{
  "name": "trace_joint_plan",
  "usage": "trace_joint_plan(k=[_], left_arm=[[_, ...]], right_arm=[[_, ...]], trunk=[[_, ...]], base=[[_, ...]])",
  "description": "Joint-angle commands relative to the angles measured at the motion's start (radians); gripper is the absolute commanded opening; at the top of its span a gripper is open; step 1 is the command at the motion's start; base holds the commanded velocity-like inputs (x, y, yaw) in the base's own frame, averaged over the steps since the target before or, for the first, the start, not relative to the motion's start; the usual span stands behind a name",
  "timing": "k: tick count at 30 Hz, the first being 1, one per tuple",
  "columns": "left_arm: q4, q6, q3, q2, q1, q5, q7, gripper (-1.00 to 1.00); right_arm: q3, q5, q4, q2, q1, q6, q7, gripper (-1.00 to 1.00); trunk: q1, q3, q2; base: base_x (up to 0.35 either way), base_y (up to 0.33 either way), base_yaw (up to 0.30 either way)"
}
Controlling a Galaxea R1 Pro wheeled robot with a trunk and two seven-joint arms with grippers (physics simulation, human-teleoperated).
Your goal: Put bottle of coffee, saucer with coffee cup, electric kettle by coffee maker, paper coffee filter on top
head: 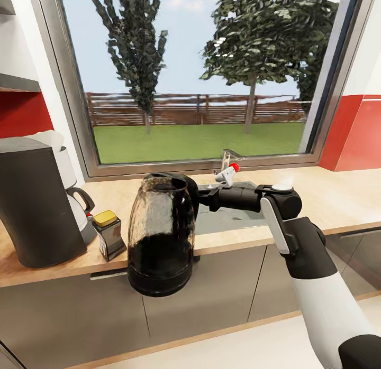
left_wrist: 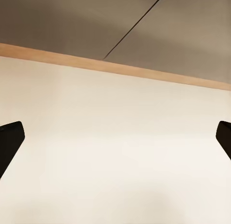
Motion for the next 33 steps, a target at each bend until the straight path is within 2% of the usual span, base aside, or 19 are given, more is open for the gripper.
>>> trace_joint_plan(k=[1,4,6,13,15,16,18,20,24,25,33], left_arm=[[0.002,-0.004,0.002,0.000,-0.001,-0.001,-0.003,1.00],[0.002,-0.004,0.002,0.000,-0.001,-0.001,-0.003,1.00],[0.002,-0.004,0.002,0.000,-0.001,-0.001,-0.003,1.00],[0.003,-0.004,0.002,0.000,-0.001,0.000,-0.003,1.00],[0.003,-0.004,0.002,0.000,-0.001,0.000,-0.003,1.00],[0.003,-0.004,0.002,0.000,-0.001,-0.001,-0.003,1.00],[0.003,-0.004,0.002,0.000,-0.001,-0.001,-0.003,1.00],[0.003,-0.003,0.002,0.000,-0.001,-0.001,-0.003,1.00],[0.003,-0.003,0.002,0.000,-0.001,-0.001,-0.003,1.00],[0.003,-0.003,0.002,-0.001,-0.001,-0.001,-0.003,1.00],[0.004,-0.003,0.002,-0.001,-0.001,-0.001,-0.003,1.00]], right_arm=[[0.000,-0.011,-0.001,0.000,-0.003,0.008,-0.005,-1.00],[0.001,-0.009,-0.001,0.000,-0.011,0.009,-0.016,-1.00],[0.001,-0.009,-0.001,0.003,-0.014,0.009,-0.057,-1.00],[0.001,-0.009,-0.001,0.005,-0.036,0.012,-0.093,-1.00],[0.001,-0.009,-0.001,0.006,-0.045,0.014,-0.141,-1.00],[0.002,-0.010,0.001,0.008,-0.066,0.018,-0.204,-1.00],[0.002,-0.009,0.001,0.010,-0.081,0.019,-0.232,-1.00],[0.003,-0.009,0.002,0.021,-0.104,0.022,-0.298,-1.00],[0.004,-0.010,0.003,0.028,-0.128,0.052,-0.379,-1.00],[0.004,-0.010,0.004,0.037,-0.137,0.069,-0.436,-1.00],[0.004,-0.010,0.004,0.039,-0.139,0.072,-0.449,-1.00]], trunk=[[0.000,-0.001,-0.001],[0.000,-0.001,-0.001],[0.000,-0.001,-0.001],[0.000,-0.001,-0.001],[0.000,-0.001,-0.001],[0.000,-0.001,-0.001],[0.000,-0.001,-0.001],[0.000,-0.001,-0.001],[0.000,-0.001,-0.001],[0.000,-0.001,-0.001],[0.000,-0.001,-0.001]], base=[[0.000,0.000,0.000],[0.000,0.000,0.000],[0.000,0.000,0.000],[0.000,0.000,0.000],[0.000,0.000,0.000],[0.000,0.000,0.000],[0.000,0.000,0.000],[0.000,0.000,0.000],[0.000,0.000,0.000],[0.116,-0.086,0.000],[0.130,-0.108,0.077]])
